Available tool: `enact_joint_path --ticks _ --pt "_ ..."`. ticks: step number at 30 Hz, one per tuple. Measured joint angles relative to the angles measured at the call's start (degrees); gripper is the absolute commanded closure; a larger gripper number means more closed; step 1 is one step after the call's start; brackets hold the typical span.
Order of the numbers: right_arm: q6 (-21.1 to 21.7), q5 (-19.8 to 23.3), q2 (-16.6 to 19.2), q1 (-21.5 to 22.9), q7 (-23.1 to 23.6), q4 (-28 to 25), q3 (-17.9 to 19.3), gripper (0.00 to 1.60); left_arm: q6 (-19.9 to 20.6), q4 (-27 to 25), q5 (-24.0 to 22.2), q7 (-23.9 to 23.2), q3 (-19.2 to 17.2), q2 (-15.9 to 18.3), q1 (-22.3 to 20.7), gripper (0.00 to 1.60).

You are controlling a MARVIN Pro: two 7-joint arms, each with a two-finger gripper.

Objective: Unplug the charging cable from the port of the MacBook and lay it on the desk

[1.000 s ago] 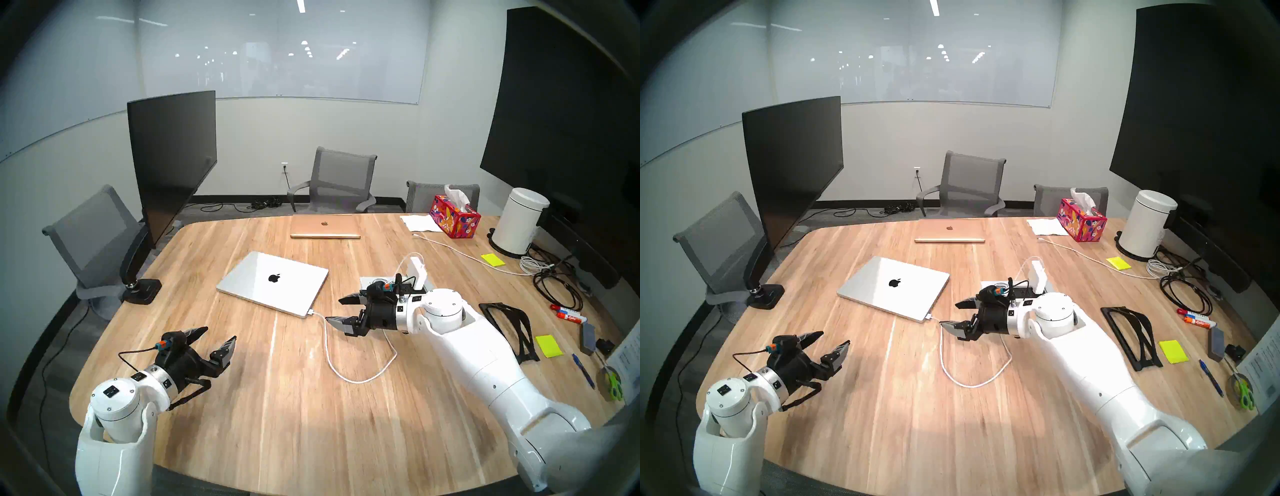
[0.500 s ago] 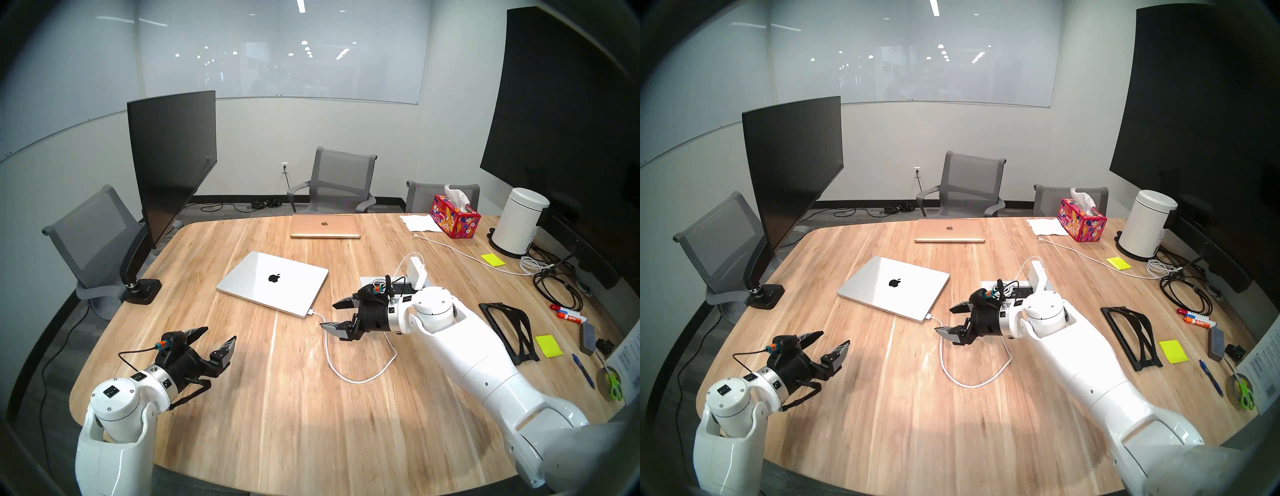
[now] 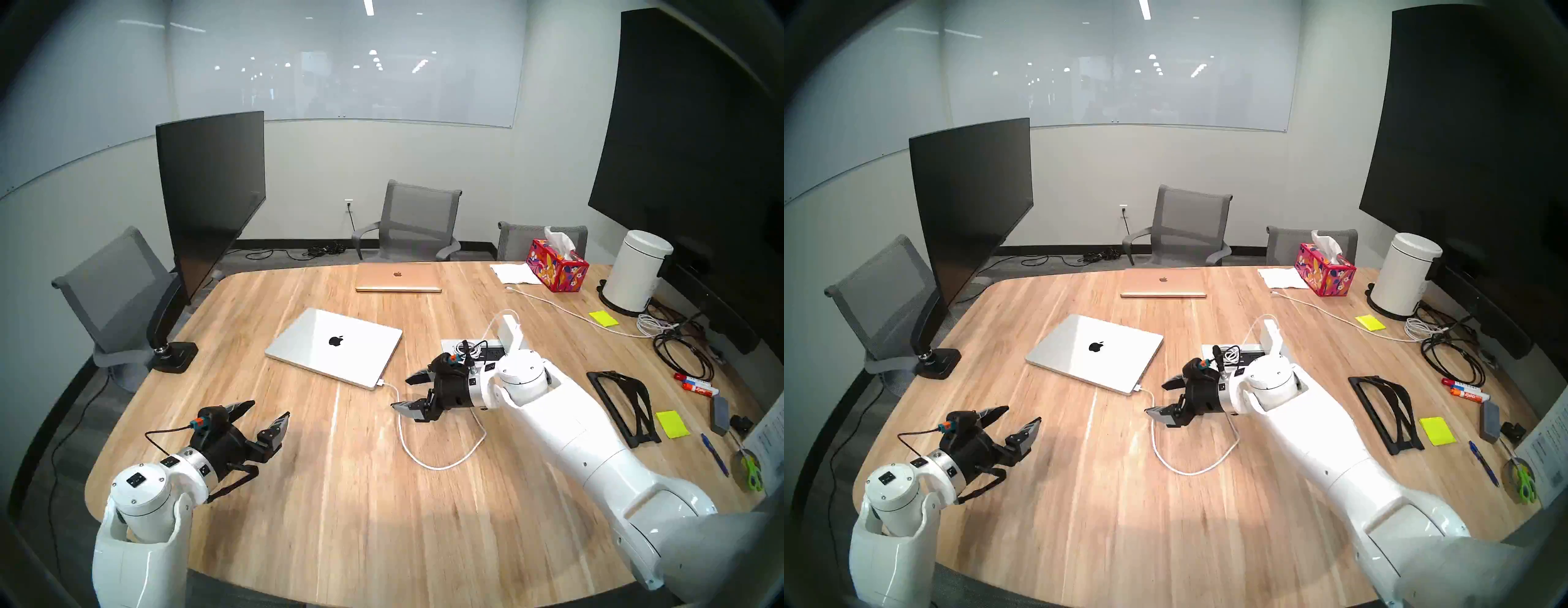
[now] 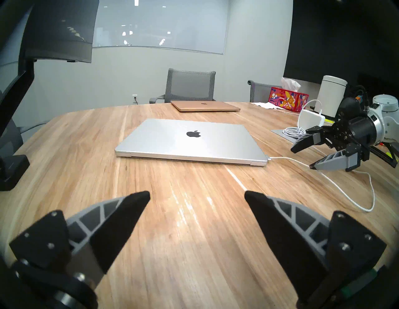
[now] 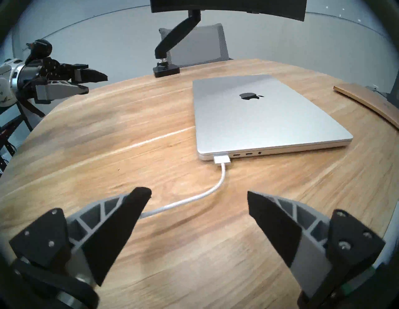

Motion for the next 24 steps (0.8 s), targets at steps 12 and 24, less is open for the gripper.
enact_joint_path --ticks 12,24 --pt "-0.23 -1.93 -1.48 2.18 1.08 2.56 -1.0 0.0 0.0 0.0 0.0 -0.01 0.0 -0.01 0.0 0.0" --pt "-0.38 -4.31 -2.46 3.45 1.76 3.8 -2.66 0.0 0.0 0.0 0.0 -0.01 0.0 -0.01 0.0 0.0"
